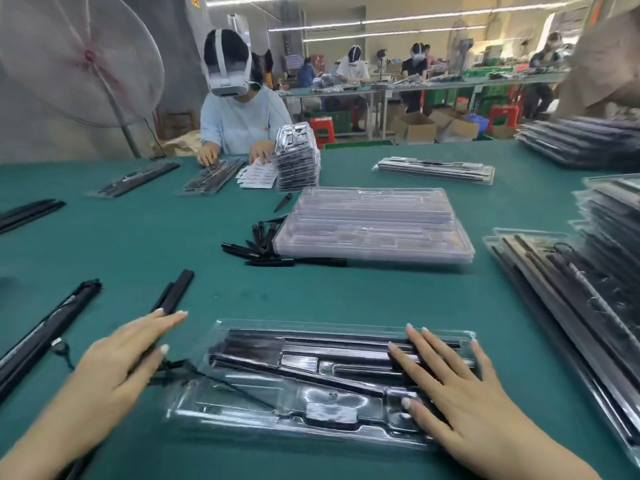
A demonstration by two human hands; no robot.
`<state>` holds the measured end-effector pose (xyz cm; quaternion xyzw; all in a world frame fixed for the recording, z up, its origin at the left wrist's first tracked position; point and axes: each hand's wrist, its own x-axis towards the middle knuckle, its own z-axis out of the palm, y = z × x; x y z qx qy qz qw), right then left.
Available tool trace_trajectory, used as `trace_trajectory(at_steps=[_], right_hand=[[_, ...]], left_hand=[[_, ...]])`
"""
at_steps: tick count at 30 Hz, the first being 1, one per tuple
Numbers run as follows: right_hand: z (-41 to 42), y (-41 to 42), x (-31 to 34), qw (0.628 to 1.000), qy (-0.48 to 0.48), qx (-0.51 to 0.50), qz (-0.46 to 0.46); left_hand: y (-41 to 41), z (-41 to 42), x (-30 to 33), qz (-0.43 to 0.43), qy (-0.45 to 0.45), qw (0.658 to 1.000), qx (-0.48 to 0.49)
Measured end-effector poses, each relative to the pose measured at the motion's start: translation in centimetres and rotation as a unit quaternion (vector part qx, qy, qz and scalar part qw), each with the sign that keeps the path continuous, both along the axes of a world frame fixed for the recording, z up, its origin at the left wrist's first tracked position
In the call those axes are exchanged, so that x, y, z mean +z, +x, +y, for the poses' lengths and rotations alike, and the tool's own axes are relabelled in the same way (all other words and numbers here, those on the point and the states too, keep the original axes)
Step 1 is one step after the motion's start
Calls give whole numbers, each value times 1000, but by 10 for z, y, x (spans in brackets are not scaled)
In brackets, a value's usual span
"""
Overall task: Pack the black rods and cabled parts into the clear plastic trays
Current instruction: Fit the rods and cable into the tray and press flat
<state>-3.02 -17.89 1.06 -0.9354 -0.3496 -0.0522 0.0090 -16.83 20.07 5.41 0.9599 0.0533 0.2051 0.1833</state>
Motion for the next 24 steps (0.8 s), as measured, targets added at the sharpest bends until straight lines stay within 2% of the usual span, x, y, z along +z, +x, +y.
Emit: trace_trajectory(at_steps=[3, 6, 12, 17, 20, 24], right_hand=[[0, -2, -2, 1000, 16, 2, -6], [0, -3, -3, 999, 29, 5, -22], [3, -3, -2, 999, 42, 7, -30], [3, -5, 0, 999, 39, 7, -25], [3, -6, 1, 999, 32, 1, -19], [2, -6, 2, 999, 30, -2, -18]], left_hand=[[6, 14, -12, 126, 19, 991, 38], [4, 20, -16, 159, 49, 985, 53], [1, 6, -18, 121, 18, 980, 159], [10, -13, -31, 82, -65, 962, 253], [13, -19, -36, 77, -70, 961, 254], [1, -11, -31, 136, -52, 973, 180]])
